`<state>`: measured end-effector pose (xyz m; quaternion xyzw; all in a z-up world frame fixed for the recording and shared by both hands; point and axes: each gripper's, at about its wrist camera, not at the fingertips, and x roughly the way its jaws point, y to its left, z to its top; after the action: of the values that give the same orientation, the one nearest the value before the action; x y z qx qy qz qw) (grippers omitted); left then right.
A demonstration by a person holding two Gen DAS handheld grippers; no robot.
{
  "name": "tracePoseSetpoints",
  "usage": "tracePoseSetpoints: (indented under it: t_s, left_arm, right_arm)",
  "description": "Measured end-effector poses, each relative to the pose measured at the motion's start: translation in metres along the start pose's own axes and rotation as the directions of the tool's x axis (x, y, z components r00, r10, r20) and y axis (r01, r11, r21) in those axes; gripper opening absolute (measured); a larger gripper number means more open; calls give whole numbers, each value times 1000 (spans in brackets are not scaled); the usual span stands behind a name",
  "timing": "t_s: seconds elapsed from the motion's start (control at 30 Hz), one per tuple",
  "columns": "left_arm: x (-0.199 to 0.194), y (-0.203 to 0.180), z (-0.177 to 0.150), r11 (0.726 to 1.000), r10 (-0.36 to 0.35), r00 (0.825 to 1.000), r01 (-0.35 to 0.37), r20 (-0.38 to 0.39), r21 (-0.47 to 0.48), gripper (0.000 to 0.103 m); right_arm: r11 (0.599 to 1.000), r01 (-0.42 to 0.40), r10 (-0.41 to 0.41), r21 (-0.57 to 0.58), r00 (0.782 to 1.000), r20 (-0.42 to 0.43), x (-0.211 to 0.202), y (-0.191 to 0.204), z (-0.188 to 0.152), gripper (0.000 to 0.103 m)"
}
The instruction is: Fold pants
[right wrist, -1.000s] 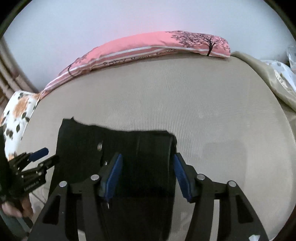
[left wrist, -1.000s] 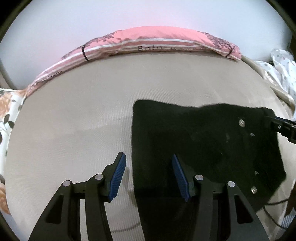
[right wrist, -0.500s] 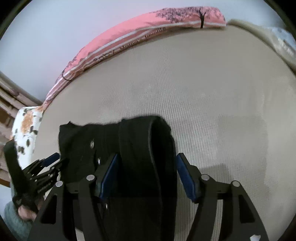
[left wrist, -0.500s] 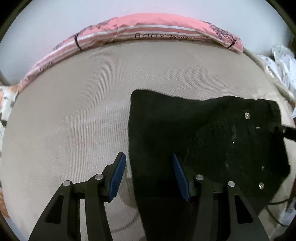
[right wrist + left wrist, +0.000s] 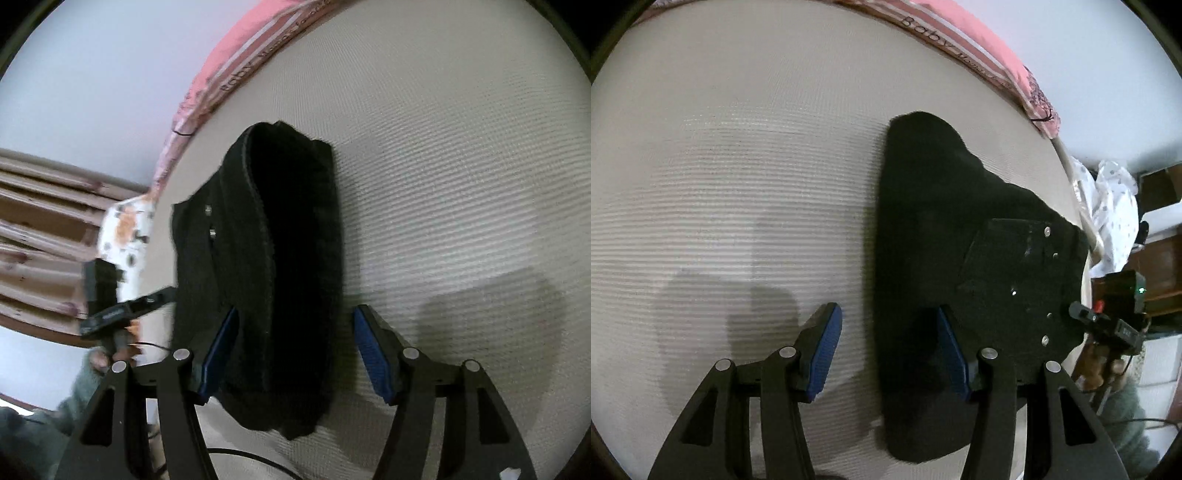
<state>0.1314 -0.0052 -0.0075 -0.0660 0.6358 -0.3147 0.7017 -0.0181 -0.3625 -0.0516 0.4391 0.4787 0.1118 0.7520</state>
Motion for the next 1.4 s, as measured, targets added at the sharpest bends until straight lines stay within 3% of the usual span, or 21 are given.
tracePoseSetpoints:
  t_s: [0.07,0.13,0.2,0.3,0.33,0.37,0.43,0.53,0.6,0.73,0.9,1.03,1.13,1.2,1.27,1.3,1.33,1.4]
  left_arm:
    - [6,-7,6,1000,-16,1000,16,-5,8,58]
    - [11,-13,14,998,-55,998,55,12,15,77]
    - [16,-20,18,995,-80,996,78,30,57,86]
    - [25,-39,20,991,-21,996,10,85,134,87]
    - [27,-42,21,990,-10,996,-3,88,141,87]
    - [28,-45,21,990,3,996,-15,89,144,83]
    - [23,-48,22,991,5,995,-18,95,136,57]
    - [9,-38,25,994,-53,994,43,93,105,33]
    - [-6,-33,28,991,-101,989,90,109,96,27]
    - [-41,-28,45,991,-116,974,99,195,92,24]
    - [-68,-1,96,998,-34,964,19,265,62,24]
    - [-69,26,134,1000,19,960,-25,278,18,24]
    - [-65,55,155,999,33,958,-29,285,-21,24]
    - [-57,67,165,998,67,958,-60,278,-33,24]
    - [-41,84,166,995,104,964,-97,246,-38,30]
    - [-35,87,166,992,129,963,-123,235,-39,42]
    - [-30,91,165,988,155,961,-149,228,-41,46]
    - [-23,93,152,984,180,955,-179,237,-26,50]
  right_arm:
    - [999,-33,33,-14,999,2,7,3,3,64]
    - [997,-72,72,-15,997,-13,16,5,9,64]
    - [994,-109,108,-14,994,-19,23,6,13,64]
    - [993,-113,113,-12,993,-15,35,16,19,57]
    - [993,-119,119,-3,993,-13,37,17,19,47]
    - [991,-130,130,12,991,-9,39,19,20,38]
    - [992,-125,125,-8,992,1,38,31,20,35]
    - [987,-158,159,-36,987,14,33,55,21,34]
    - [985,-164,165,-58,986,19,35,75,25,34]
    - [971,-232,234,-59,972,21,55,110,46,33]
    - [964,-249,251,-91,968,11,102,141,95,32]
    - [966,-239,239,-95,971,-17,146,156,133,32]
    - [974,-195,192,-113,981,-33,174,161,156,32]
    - [982,-123,120,-145,992,-31,186,161,163,32]
    - [984,-19,15,-177,1000,-27,195,157,165,34]
    - [983,19,-25,-185,999,-30,196,152,163,37]
    - [980,47,-53,-191,998,-25,195,150,159,45]
    - [973,79,-80,-216,997,0,189,147,150,48]
